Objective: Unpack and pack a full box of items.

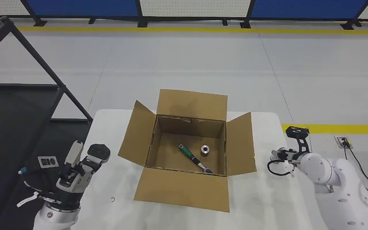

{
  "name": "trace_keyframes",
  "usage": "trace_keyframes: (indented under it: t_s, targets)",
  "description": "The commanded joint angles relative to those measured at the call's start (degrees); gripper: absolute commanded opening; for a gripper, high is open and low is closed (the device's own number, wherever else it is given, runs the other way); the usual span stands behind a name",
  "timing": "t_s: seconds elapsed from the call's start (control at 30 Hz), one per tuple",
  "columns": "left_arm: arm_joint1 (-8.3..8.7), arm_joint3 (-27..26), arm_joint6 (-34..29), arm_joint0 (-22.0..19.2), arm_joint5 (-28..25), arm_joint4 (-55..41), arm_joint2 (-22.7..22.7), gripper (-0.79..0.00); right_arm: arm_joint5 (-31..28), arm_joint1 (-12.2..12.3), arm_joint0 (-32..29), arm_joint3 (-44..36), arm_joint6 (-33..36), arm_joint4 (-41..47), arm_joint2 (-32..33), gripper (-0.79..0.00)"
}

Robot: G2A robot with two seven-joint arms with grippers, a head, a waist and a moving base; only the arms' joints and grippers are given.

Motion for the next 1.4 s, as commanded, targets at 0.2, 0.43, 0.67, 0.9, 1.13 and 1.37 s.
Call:
trace_keyframes:
  t_s: [0.2,0.43,0.67,0.9,1.13,1.37]
  targets:
    - [0.00,0.0,0.0,0.0,0.0,0.0,0.0,0.000,0.1,0.9,-0.9,-5.8,1.0,-1.2,3.6,0.000]
    - [0.00,0.0,0.0,0.0,0.0,0.0,0.0,0.000,-2.4,1.8,-3.6,-19.9,2.4,0.5,9.2,0.000]
    - [0.00,0.0,0.0,0.0,0.0,0.0,0.0,0.000,-8.3,2.4,-6.4,-37.0,3.4,5.6,12.7,0.000]
    - [0.00,0.0,0.0,0.0,0.0,0.0,0.0,0.000,-12.4,3.0,-5.7,-46.1,6.5,8.5,10.2,0.000]
    - [0.00,0.0,0.0,0.0,0.0,0.0,0.0,0.000,-14.4,3.2,1.5,-46.6,11.4,10.7,-0.3,0.000]
    - [0.00,0.0,0.0,0.0,0.0,0.0,0.0,0.000,-11.0,2.1,11.4,-39.9,12.4,5.1,-15.6,0.000]
